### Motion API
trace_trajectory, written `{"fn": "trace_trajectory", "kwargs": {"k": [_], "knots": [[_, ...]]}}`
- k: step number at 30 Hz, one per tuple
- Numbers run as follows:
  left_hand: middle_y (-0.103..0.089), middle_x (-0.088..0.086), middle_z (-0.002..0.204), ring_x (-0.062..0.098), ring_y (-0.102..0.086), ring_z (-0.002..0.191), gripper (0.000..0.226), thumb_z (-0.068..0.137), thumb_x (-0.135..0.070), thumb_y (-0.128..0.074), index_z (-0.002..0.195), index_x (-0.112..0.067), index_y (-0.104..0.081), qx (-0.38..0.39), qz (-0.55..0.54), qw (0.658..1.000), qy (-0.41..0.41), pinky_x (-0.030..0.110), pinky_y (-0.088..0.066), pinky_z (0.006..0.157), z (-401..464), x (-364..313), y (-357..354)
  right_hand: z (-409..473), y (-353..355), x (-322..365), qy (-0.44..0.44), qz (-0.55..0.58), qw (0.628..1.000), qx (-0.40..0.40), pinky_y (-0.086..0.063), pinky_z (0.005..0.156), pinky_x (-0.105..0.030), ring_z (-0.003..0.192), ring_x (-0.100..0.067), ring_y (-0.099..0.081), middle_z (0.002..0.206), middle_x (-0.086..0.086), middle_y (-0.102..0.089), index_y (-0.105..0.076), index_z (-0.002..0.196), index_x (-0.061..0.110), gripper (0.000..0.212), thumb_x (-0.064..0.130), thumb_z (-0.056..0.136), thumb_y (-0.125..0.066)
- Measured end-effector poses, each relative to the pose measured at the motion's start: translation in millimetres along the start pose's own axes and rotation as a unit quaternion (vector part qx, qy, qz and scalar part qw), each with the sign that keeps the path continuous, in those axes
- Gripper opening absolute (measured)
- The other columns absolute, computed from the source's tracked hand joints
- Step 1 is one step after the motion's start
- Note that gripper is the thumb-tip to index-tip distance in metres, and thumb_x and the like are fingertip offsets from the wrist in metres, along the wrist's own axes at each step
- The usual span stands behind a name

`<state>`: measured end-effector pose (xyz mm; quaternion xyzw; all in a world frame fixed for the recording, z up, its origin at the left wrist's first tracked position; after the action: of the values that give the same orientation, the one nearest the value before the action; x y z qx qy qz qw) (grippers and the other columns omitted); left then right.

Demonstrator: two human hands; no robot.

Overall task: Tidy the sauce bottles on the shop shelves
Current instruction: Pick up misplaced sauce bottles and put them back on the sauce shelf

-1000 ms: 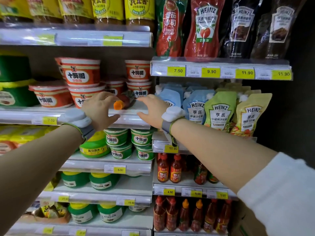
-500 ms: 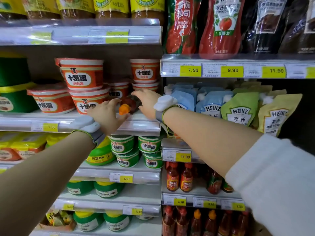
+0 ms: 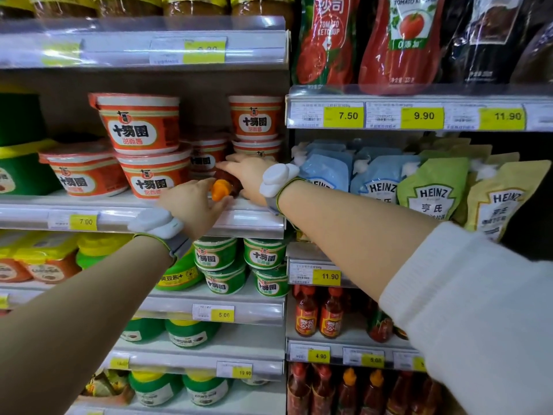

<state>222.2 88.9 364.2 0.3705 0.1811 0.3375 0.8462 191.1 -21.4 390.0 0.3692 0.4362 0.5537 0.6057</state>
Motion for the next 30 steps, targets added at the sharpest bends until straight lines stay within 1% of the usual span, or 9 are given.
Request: {"fn": "trace_trajectory", "kwargs": {"k": [2,5,9,12,15,19,24,28,30], "knots": [[-0.069,0.01,0.098,0.032,-0.064,0.084,0.051,0.083,-0.058,-0.048,0.116,-0.02,-0.057,-0.014,0.003,1.0,-0.012,0.034,-0.044,0.069,-2,-4,3,0,1,1,0.005,0.001,1.0,-0.007,-0.041,0.098,-0.037,0.133,-0.028,-0.04,0.15,-0.004,-0.034,-0.031,0.144,0.025,0.073,0.003,0.081,-0.06],[-0.07,0.01,0.093,0.033,-0.064,0.078,0.046,0.084,-0.056,-0.047,0.111,-0.02,-0.058,-0.032,0.008,0.999,-0.034,0.034,-0.042,0.067,-6,-8,9,-2,4,0,0.004,0.009,1.0,-0.017,-0.046,0.095,-0.038,0.126,-0.028,-0.047,0.143,-0.006,-0.043,-0.037,0.141,0.021,0.065,0.005,0.083,-0.06],[-0.07,0.011,0.099,0.035,-0.064,0.08,0.05,0.087,-0.055,-0.044,0.12,-0.019,-0.055,-0.043,0.026,0.997,-0.05,0.036,-0.044,0.07,-6,-13,13,-4,9,0,0.006,-0.007,1.0,-0.028,-0.049,0.09,-0.04,0.117,-0.028,-0.053,0.134,-0.006,-0.051,-0.042,0.135,0.018,0.056,0.017,0.084,-0.064],[-0.068,0.013,0.108,0.037,-0.064,0.085,0.051,0.088,-0.052,-0.044,0.126,-0.019,-0.05,-0.053,0.002,0.997,-0.054,0.039,-0.045,0.071,-4,-17,21,-11,16,-4,-0.003,0.017,0.999,-0.051,-0.05,0.088,-0.04,0.115,-0.028,-0.055,0.133,-0.005,-0.053,-0.04,0.137,0.019,0.058,0.022,0.085,-0.065],[-0.066,0.015,0.112,0.04,-0.063,0.086,0.048,0.09,-0.045,-0.047,0.128,-0.017,-0.048,-0.074,-0.018,0.995,-0.064,0.04,-0.046,0.07,-4,-25,31,-21,23,-7,-0.02,0.043,0.996,-0.073,-0.049,0.09,-0.039,0.115,-0.028,-0.055,0.131,-0.006,-0.056,-0.038,0.139,0.02,0.061,0.028,0.085,-0.065],[-0.066,0.019,0.108,0.043,-0.063,0.079,0.043,0.091,-0.037,-0.05,0.126,-0.013,-0.049,-0.102,-0.04,0.991,-0.076,0.04,-0.047,0.065,-7,-38,46,-33,33,-6,-0.042,0.065,0.993,-0.084,-0.047,0.094,-0.041,0.116,-0.027,-0.054,0.13,-0.007,-0.056,-0.041,0.137,0.017,0.058,0.032,0.086,-0.064],[-0.067,0.021,0.102,0.043,-0.062,0.073,0.04,0.092,-0.03,-0.051,0.127,-0.012,-0.048,-0.116,-0.071,0.986,-0.1,0.04,-0.047,0.059,-10,-51,64,-46,42,-6,-0.063,0.099,0.989,-0.095,-0.045,0.096,-0.038,0.119,-0.025,-0.053,0.132,-0.005,-0.056,-0.044,0.135,0.017,0.056,0.032,0.085,-0.065],[-0.068,0.021,0.099,0.042,-0.062,0.066,0.038,0.091,-0.029,-0.053,0.125,-0.013,-0.05,-0.129,-0.062,0.983,-0.112,0.034,-0.042,0.054,-12,-61,80,-57,53,-7,-0.079,0.123,0.983,-0.115,-0.044,0.096,-0.036,0.121,-0.025,-0.052,0.133,-0.006,-0.055,-0.044,0.134,0.017,0.057,0.032,0.084,-0.065],[-0.069,0.019,0.098,0.041,-0.062,0.067,0.037,0.091,-0.029,-0.053,0.125,-0.013,-0.05,-0.14,-0.055,0.981,-0.118,0.033,-0.043,0.055,-14,-66,91,-62,62,-5,-0.08,0.134,0.979,-0.128,-0.044,0.097,-0.037,0.12,-0.025,-0.052,0.13,-0.006,-0.056,-0.046,0.131,0.017,0.054,0.033,0.084,-0.066]]}}
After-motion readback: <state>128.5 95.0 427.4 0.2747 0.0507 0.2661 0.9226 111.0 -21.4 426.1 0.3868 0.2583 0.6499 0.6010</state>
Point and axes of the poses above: each hand's wrist, its own z-axis towards the middle knuckle, its own y-axis out of the back of the hand, x = y × z, the point moved 7 cm from there along z, towards the middle knuckle
